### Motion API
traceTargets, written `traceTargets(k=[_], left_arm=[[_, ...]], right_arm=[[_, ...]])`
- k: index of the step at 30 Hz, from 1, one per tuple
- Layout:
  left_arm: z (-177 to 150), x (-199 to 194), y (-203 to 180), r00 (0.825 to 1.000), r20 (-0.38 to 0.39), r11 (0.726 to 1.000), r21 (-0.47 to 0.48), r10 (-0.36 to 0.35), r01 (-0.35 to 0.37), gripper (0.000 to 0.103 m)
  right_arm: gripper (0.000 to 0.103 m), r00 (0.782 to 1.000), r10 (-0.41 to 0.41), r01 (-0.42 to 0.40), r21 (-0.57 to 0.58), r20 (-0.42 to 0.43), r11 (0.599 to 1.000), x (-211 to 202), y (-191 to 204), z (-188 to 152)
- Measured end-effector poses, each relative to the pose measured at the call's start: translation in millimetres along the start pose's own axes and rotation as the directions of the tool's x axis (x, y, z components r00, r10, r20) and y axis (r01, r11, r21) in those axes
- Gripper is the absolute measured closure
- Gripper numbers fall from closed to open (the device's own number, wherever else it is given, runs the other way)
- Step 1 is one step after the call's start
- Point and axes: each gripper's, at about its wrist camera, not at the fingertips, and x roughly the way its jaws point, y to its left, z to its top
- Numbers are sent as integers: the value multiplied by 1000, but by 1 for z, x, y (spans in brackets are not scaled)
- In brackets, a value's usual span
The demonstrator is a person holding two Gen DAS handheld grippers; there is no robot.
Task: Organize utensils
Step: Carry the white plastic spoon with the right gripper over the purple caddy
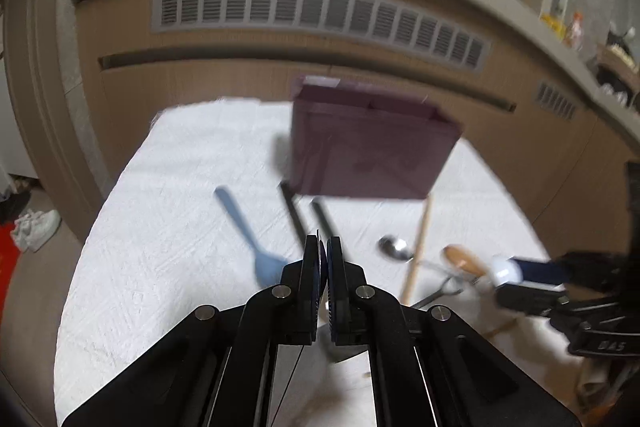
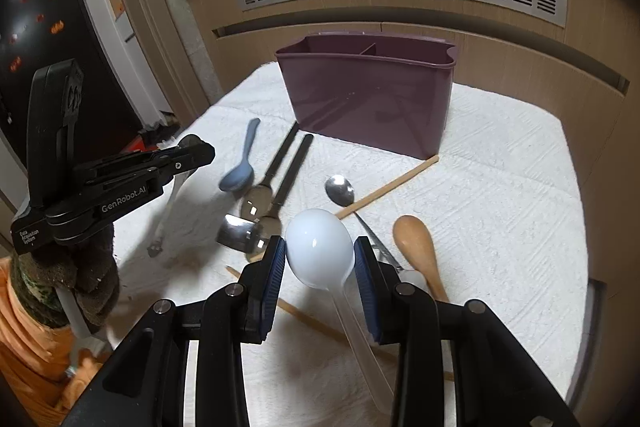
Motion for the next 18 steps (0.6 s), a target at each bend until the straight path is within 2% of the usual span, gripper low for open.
traceTargets(k=[3,6,11,15,18], left_arm=[[25,-21,-12,996,69,999,17,-49,48,100],[58,-39,-20,983,143,994,15,-114,113,100],[103,-58,-30,949,266,985,35,-172,169,100],[131,-65,-33,914,371,986,47,-165,159,100],[154,-58,-32,885,437,986,53,-163,155,100]], right_arm=[[70,996,82,-83,48,26,995,-12,-3,14],[70,989,114,-120,56,98,991,-33,-2,39],[70,963,72,-70,-16,259,997,-72,10,86],[70,929,41,-22,-57,367,998,-90,12,119],[70,906,43,-21,-58,422,998,-95,5,142]])
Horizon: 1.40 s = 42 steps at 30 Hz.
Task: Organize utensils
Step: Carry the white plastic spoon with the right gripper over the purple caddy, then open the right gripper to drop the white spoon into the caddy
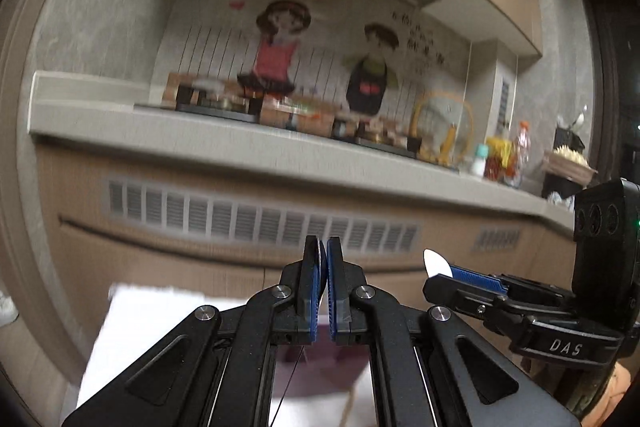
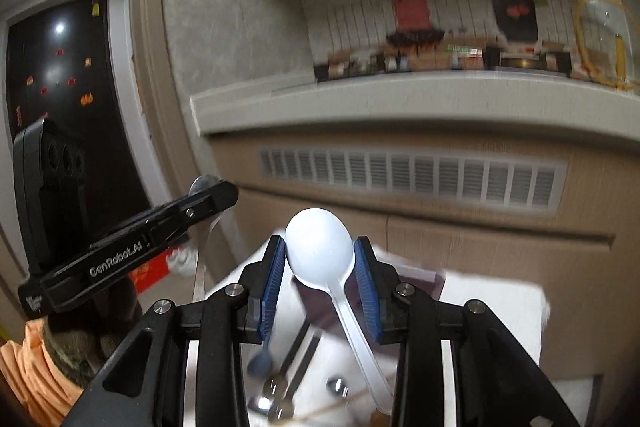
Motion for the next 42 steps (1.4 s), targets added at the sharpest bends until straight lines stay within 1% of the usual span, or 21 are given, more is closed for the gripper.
traceTargets(k=[2,4,8,10,14,18,23,27,31,35,36,37,38,39,40,41,42], left_arm=[[9,15,3,999,53,1000,13,13,-14,100],[11,34,7,996,86,999,23,28,-30,100],[3,71,19,994,101,999,21,33,-35,100],[-7,91,27,996,88,1000,9,28,-29,100],[-34,130,47,1000,21,999,-42,8,-7,100],[-63,155,61,999,-39,998,-61,10,-12,100],[-91,164,61,995,-100,999,-39,19,-23,100],[-102,155,58,992,-124,999,-19,32,-35,100],[-110,150,55,987,-157,999,-8,45,-47,97],[-116,145,53,976,-212,998,-16,54,-58,96],[-116,143,53,974,-218,998,-17,58,-63,93],[-116,141,53,972,-225,997,-17,64,-70,86],[-115,138,53,971,-230,997,-21,69,-76,81],[-114,134,53,969,-234,996,-24,76,-84,72],[-113,129,53,967,-239,995,-26,89,-98,65],[-112,124,53,965,-242,993,-26,102,-112,63],[-111,120,53,959,-255,991,-19,124,-133,63]], right_arm=[[70,999,23,-24,13,42,1000,7,-10,15],[70,998,23,-25,31,65,999,20,-19,25],[70,997,37,-42,69,68,997,59,-38,31],[70,998,36,-41,104,53,994,83,-52,26],[70,1000,30,-30,187,2,982,121,-81,10],[70,999,10,-3,202,-36,979,146,-98,-8],[70,996,18,-1,196,-83,981,163,-104,-28],[70,994,19,4,205,-110,979,167,-108,-40],[70,990,-9,32,161,-141,986,165,-103,-53],[69,984,-41,62,124,-171,990,162,-97,-64],[69,983,-46,68,115,-180,991,161,-95,-66],[69,981,-58,79,105,-186,991,158,-93,-67],[68,980,-67,87,97,-188,991,156,-90,-68],[67,978,-79,98,88,-194,991,153,-89,-69],[64,975,-92,110,79,-203,991,151,-87,-70],[58,972,-103,121,73,-209,990,149,-84,-70],[54,970,-117,133,66,-213,989,146,-83,-70]])
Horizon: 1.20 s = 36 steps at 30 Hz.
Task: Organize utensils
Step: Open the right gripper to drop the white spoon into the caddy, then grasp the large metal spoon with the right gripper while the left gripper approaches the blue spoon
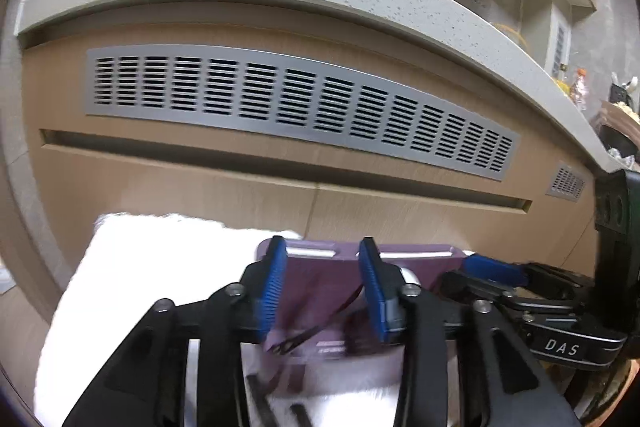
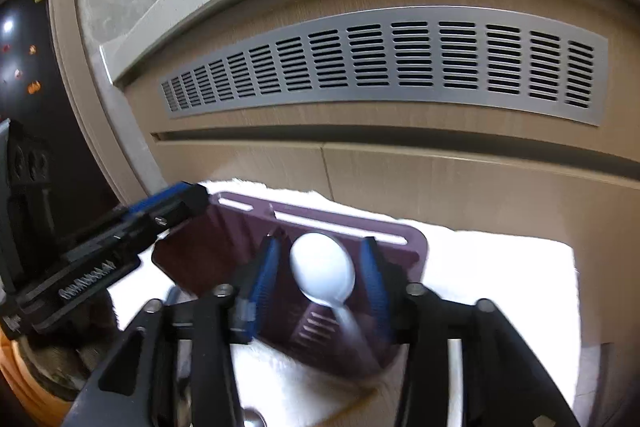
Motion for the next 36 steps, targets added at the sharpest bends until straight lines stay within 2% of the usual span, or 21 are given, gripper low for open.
traceTargets(k=[2,5,7,9,14,15,18,20,23,25,28,31,33,34,36], left_arm=[[-2,-9,2,998,-39,999,10,52,-52,63],[-9,-24,14,991,-94,996,-7,92,-93,60],[-17,-33,25,985,-139,994,-24,105,-109,46],[-28,-41,34,973,-200,992,-27,116,-123,36],[-65,-53,34,940,-328,995,25,95,-92,35],[-72,-54,33,936,-341,996,30,89,-84,34],[-91,-60,35,930,-355,996,30,93,-89,32],[-100,-62,40,922,-373,994,8,108,-113,32],[-108,-63,42,895,-439,991,-66,76,-117,32],[-111,-67,36,892,-449,992,-84,49,-97,32],[-113,-71,17,905,-417,994,-26,82,-102,32],[-119,-67,4,908,-382,985,52,169,-162,37],[-125,-65,2,903,-353,969,99,245,-224,38],[-128,-63,2,899,-345,963,113,270,-246,38],[-129,-62,3,902,-313,955,114,296,-274,38]], right_arm=[[53,1000,-30,30,-11,2,1000,-10,-1,-4],[53,998,-61,61,-22,-9,998,-22,0,-9],[53,997,-80,79,-33,-15,996,-32,-1,-13],[47,993,-112,110,-68,-31,992,-41,3,-20],[30,978,-199,183,-192,-68,964,-52,20,-46],[26,975,-207,187,-219,-74,958,-53,25,-54],[22,971,-223,194,-258,-86,946,-56,35,-74],[21,970,-225,194,-270,-90,943,-59,41,-88],[11,967,-241,208,-277,-88,938,-66,47,-104],[11,965,-250,220,-285,-75,933,-70,51,-107],[11,967,-240,210,-280,-79,937,-76,50,-116],[11,970,-224,193,-263,-94,945,-78,47,-122],[11,971,-216,184,-245,-107,952,-80,43,-127],[11,971,-213,182,-236,-112,954,-82,40,-129],[11,970,-211,181,-220,-120,958,-84,36,-133]])
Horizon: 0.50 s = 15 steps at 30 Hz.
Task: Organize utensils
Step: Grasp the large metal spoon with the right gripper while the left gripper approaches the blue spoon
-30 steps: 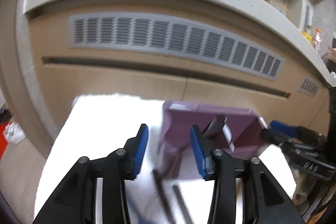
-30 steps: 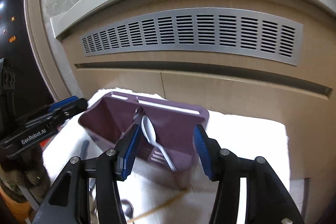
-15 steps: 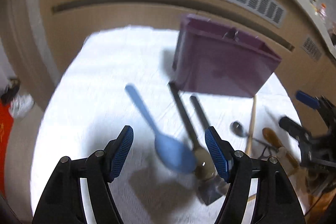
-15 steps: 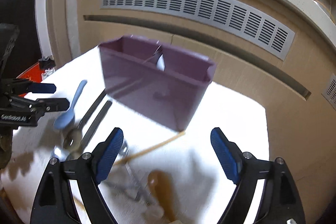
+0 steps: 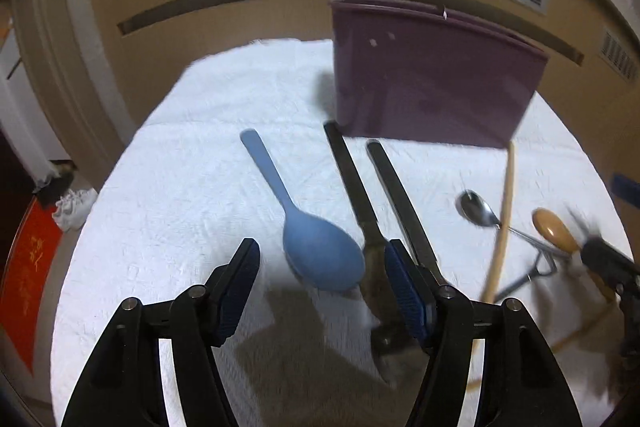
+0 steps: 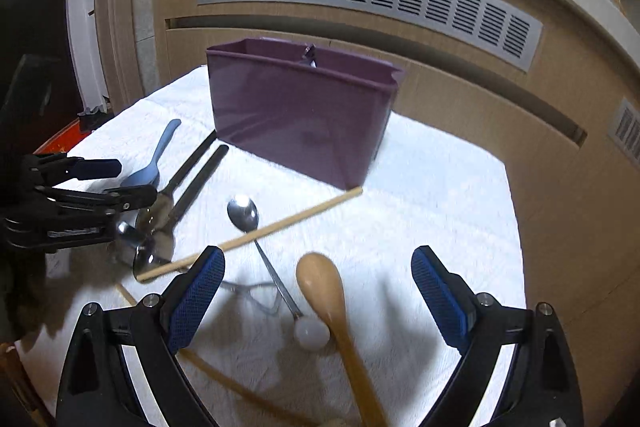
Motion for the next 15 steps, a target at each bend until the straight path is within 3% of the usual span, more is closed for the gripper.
traceTargets(k=[2,4,6,7,10,15], left_arm=[[1,2,-2,999,23,999,12,38,-38,41],[1,4,-2,999,14,999,19,34,-34,62],[-2,5,2,1000,-7,1000,14,24,-23,74],[-3,4,5,1000,-9,1000,5,11,-11,88],[-7,-8,13,999,37,1000,-14,-26,27,95],[-7,-50,16,983,163,997,16,-80,79,97]], right_arm=[[11,1000,2,-2,13,-8,1000,0,-3,-4],[11,1000,5,-4,23,-14,1000,0,-3,-7],[11,1000,6,-6,25,-15,1000,-1,-3,-8],[11,1000,6,-6,26,-11,1000,-3,-3,-8],[11,1000,10,-10,31,0,999,-9,-3,-8],[11,1000,10,-10,32,8,999,-15,-1,-8]])
